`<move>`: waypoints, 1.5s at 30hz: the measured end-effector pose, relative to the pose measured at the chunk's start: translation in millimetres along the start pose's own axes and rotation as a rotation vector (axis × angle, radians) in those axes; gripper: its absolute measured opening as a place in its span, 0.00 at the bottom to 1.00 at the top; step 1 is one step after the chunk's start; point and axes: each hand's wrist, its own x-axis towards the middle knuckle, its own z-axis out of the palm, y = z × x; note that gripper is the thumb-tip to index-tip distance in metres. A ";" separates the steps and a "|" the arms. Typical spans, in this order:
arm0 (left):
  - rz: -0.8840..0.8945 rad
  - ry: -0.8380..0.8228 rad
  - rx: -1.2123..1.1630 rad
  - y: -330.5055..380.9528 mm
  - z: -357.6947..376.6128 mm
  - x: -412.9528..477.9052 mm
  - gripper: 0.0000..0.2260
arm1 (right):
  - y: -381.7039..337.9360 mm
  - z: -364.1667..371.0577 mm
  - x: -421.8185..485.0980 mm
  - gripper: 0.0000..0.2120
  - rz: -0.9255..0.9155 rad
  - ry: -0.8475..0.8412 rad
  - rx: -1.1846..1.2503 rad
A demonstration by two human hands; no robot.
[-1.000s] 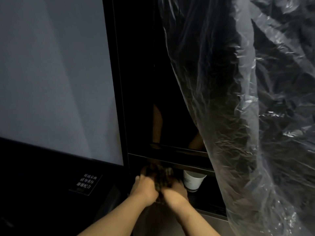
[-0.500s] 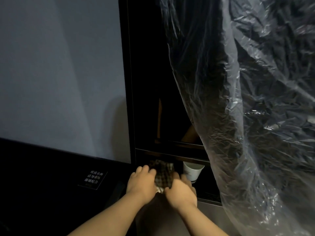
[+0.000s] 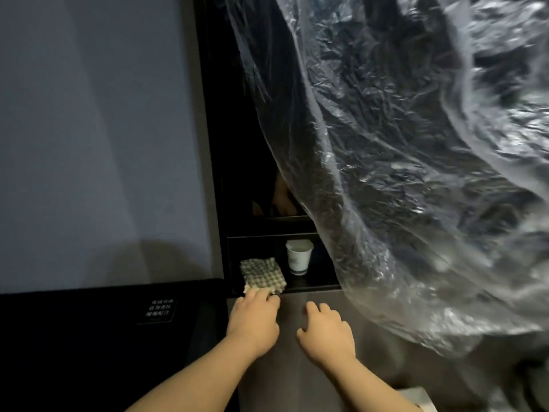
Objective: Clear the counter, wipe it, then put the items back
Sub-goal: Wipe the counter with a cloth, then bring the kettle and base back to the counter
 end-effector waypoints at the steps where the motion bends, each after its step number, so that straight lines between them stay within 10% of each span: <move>1: 0.025 -0.007 -0.002 7.0 1.6 -7.5 0.16 | 6.4 2.2 -13.1 0.21 0.029 0.001 0.006; 29: 0.220 -0.171 -0.141 329.0 72.8 -119.5 0.15 | 313.8 -19.5 -222.6 0.19 0.286 -0.088 -0.009; 45: 0.369 -0.304 -0.199 442.4 111.5 -32.7 0.16 | 441.1 -26.4 -188.9 0.18 0.549 -0.151 0.120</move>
